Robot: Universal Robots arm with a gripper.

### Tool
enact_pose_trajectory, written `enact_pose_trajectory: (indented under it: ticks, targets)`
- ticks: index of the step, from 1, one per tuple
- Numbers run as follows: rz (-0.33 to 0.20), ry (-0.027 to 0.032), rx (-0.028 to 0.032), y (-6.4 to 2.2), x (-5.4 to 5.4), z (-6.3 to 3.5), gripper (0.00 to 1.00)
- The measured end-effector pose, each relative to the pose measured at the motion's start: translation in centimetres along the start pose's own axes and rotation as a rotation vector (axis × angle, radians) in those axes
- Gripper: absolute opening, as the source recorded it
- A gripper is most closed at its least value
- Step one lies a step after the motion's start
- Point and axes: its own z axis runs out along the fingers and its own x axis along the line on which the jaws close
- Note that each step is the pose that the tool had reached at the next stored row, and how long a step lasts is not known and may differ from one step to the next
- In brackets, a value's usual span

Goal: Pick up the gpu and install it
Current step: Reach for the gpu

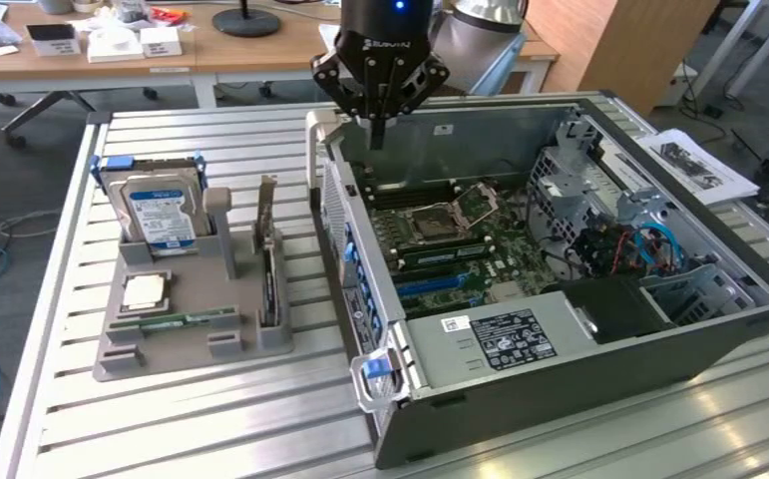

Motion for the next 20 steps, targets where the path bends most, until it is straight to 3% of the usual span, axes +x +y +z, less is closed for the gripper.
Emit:
enact_pose_trajectory:
  ticks: [20]
  targets:
    - [0.0, -0.0001, 0.0, -0.44, 5.8, -0.08, 0.11]
